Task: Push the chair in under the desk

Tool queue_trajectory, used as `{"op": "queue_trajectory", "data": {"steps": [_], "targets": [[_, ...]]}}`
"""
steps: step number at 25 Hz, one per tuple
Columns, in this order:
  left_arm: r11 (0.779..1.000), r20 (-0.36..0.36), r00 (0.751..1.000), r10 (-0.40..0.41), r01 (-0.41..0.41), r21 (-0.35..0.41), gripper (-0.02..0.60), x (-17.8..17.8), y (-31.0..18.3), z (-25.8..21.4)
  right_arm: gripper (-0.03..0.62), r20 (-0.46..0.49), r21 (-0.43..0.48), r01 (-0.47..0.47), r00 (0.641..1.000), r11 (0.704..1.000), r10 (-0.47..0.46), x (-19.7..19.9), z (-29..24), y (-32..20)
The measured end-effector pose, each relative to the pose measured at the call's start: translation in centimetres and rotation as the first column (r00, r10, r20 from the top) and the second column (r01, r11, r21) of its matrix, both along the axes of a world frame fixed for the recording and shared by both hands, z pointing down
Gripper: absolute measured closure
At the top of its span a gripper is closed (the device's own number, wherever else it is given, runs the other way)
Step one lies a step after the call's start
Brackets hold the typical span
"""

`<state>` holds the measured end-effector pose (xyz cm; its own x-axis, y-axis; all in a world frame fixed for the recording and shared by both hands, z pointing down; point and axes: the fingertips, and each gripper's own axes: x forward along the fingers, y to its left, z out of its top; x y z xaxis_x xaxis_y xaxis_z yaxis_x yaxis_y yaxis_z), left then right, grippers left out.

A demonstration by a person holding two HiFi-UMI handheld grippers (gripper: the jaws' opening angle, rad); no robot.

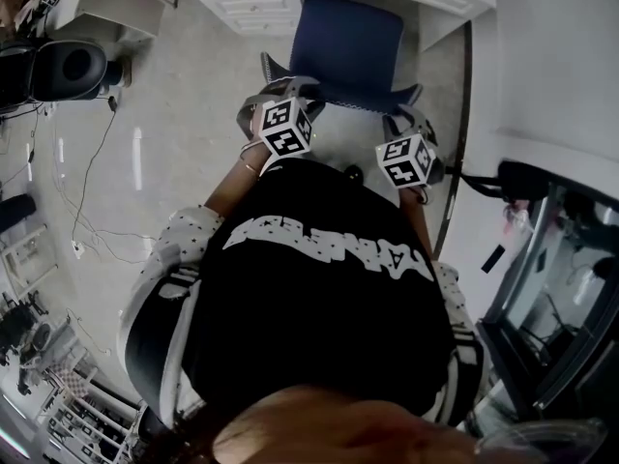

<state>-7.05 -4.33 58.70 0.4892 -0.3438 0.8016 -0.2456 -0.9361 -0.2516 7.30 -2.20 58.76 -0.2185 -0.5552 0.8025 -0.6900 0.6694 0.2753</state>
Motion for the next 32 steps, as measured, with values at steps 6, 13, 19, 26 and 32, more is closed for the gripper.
{"op": "queue_trajectory", "data": {"steps": [6, 13, 19, 26, 32], "targets": [[1.000, -0.008, 1.000, -0.004, 0.004, 0.006, 0.410, 1.0, -1.4, -0.1, 0.467, -0.034, -0.005, -0.011, 0.999, 1.000, 0.011, 0.9, 0.0, -1.8], [1.000, -0.002, 1.000, -0.003, 0.003, 0.002, 0.410, 0.9, -3.6, 0.0, 0.467, -0.062, -0.006, -0.022, 0.998, 1.000, 0.021, 0.9, 0.1, -3.8], [1.000, -0.010, 1.000, 0.028, -0.028, 0.002, 0.410, 0.3, -4.7, -0.1, 0.467, -0.087, -0.005, -0.055, 0.995, 0.998, 0.054, 0.2, 0.0, -4.7], [0.998, -0.011, 0.998, 0.066, -0.066, -0.005, 0.411, -0.4, -6.4, 0.2, 0.467, -0.121, 0.004, -0.119, 0.986, 0.993, 0.119, -0.6, 0.4, -6.2], [0.994, -0.018, 0.994, 0.105, -0.105, -0.004, 0.422, -0.5, -7.1, 0.0, 0.467, -0.156, 0.015, -0.185, 0.970, 0.983, 0.185, -0.8, 0.2, -7.0]]}}
